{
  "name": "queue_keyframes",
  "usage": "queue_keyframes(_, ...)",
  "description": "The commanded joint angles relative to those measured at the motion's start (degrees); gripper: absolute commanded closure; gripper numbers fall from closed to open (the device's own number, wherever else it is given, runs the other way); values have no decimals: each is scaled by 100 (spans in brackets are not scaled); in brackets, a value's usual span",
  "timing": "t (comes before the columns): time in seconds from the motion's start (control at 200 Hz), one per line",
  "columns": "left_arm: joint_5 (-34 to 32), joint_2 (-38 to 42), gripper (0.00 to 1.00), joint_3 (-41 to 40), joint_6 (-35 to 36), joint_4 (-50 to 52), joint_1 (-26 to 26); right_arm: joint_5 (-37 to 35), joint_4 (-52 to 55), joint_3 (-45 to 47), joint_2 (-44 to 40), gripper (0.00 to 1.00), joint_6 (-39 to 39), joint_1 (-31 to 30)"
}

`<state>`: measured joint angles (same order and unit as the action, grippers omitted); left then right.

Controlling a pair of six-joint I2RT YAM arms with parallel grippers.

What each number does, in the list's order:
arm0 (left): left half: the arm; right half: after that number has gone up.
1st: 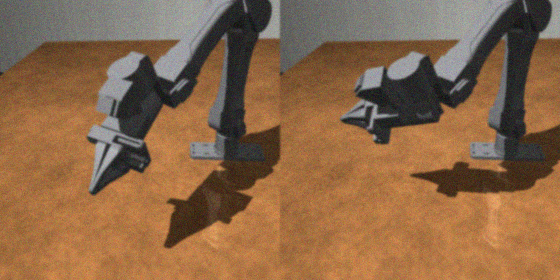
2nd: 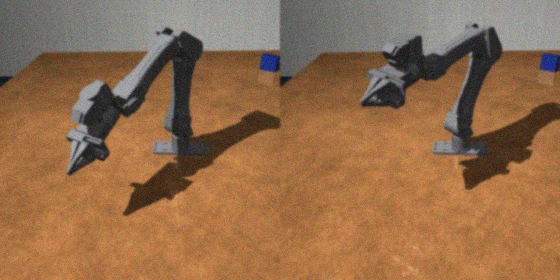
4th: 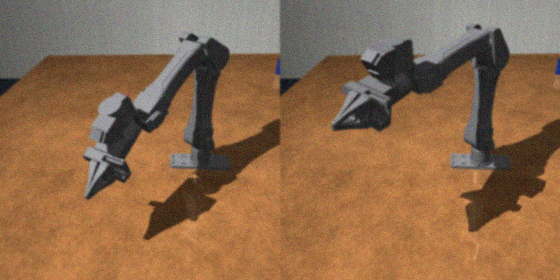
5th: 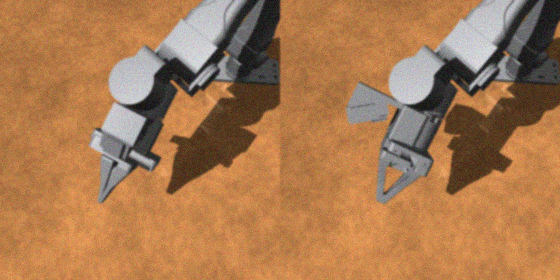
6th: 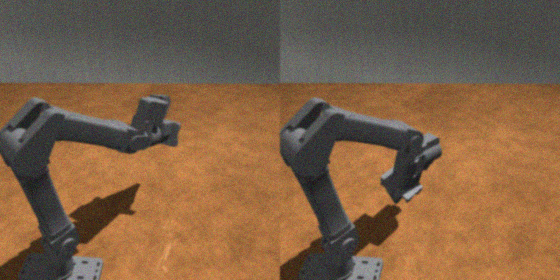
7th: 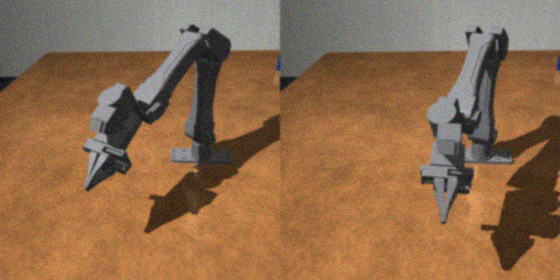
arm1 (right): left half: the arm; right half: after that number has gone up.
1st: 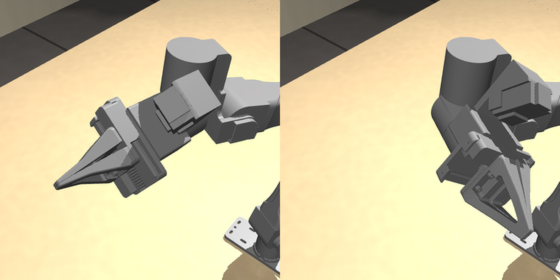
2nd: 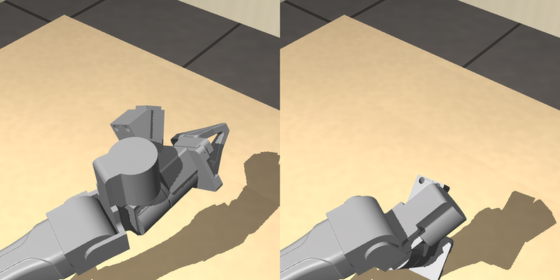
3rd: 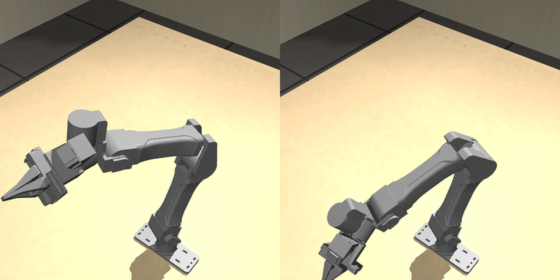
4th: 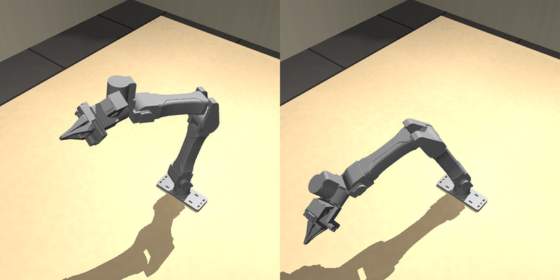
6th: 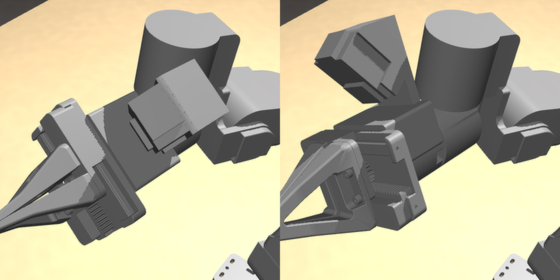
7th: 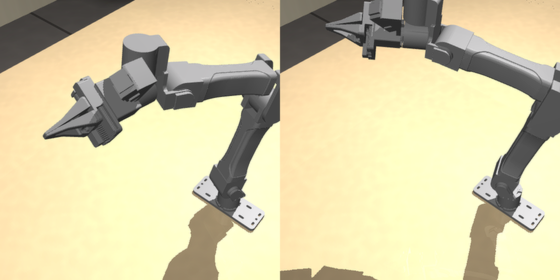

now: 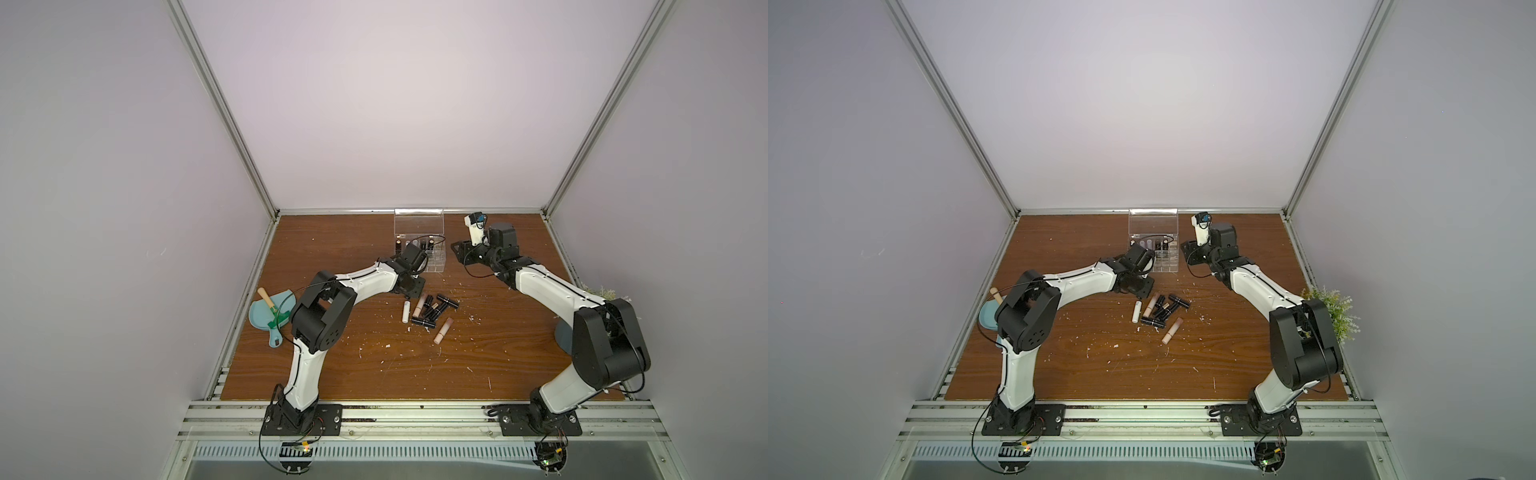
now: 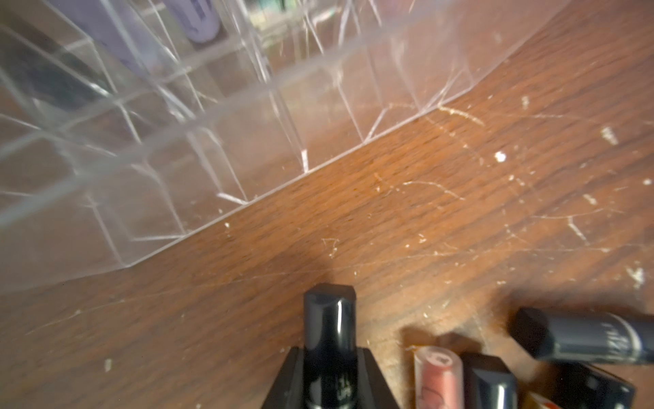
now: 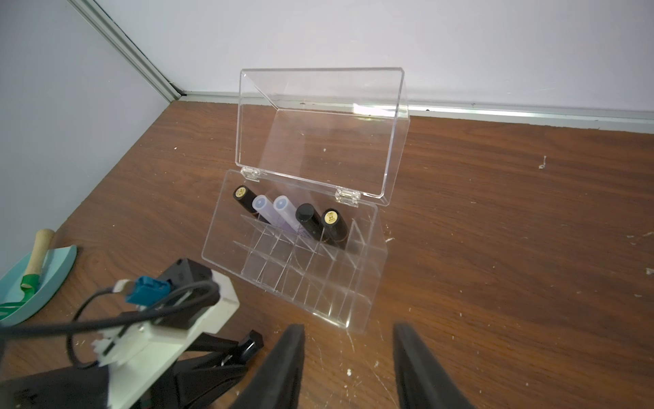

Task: Arrange the lipsticks in the organizer
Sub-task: Pick up the lipstick at the center of the board.

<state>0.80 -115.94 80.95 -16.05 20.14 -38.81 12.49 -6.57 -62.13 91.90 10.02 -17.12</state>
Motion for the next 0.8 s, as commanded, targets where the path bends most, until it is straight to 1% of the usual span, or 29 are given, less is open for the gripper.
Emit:
queue_keyframes(0.0, 43, 718, 76, -84, -13, -147, -1, 144, 72, -181, -373, 53, -62, 46)
queue_keyframes(0.04, 156, 916, 76, -158, -54, -209, 42, 250, 95, -186, -453, 53, -70, 59)
queue_keyframes(0.085, 307, 1156, 76, -270, -111, -307, 97, 526, 90, -186, -549, 53, -91, 75)
queue_keyframes(0.1, 361, 1249, 76, -311, -129, -346, 117, 755, 75, -188, -581, 53, -84, 80)
queue_keyframes(0.155, 661, 1569, 76, -516, -200, -575, 207, 1243, -16, -193, -633, 52, -37, 102)
queue_keyframes(0.205, 992, 1917, 77, -782, -265, -906, 308, 1950, -76, -255, -625, 47, 29, 112)
queue_keyframes(0.315, 1979, 2626, 78, -1398, -403, -1678, 565, 3634, -322, -464, -408, 44, 304, 105)
queue_keyframes(0.38, 2505, 2918, 78, -1688, -456, -2081, 662, 4336, -779, -429, -333, 42, 669, 100)
queue_keyframes(0.48, 3114, 3126, 78, -1881, -418, -2319, 748, 4860, -1277, -329, -339, 40, 1042, 104)
queue_keyframes(0.6, 3632, 3176, 78, -2044, -455, -2637, 760, 5491, -1934, -259, -252, 36, 1619, 61)
queue_keyframes(0.7, 3917, 3185, 78, -2120, -532, -2853, 761, 5721, -2302, -213, -212, 33, 1893, 8)
queue_keyframes(0.796, 4052, 3246, 78, -2191, -589, -3033, 788, 5854, -2358, -229, -188, 31, 1964, -6)
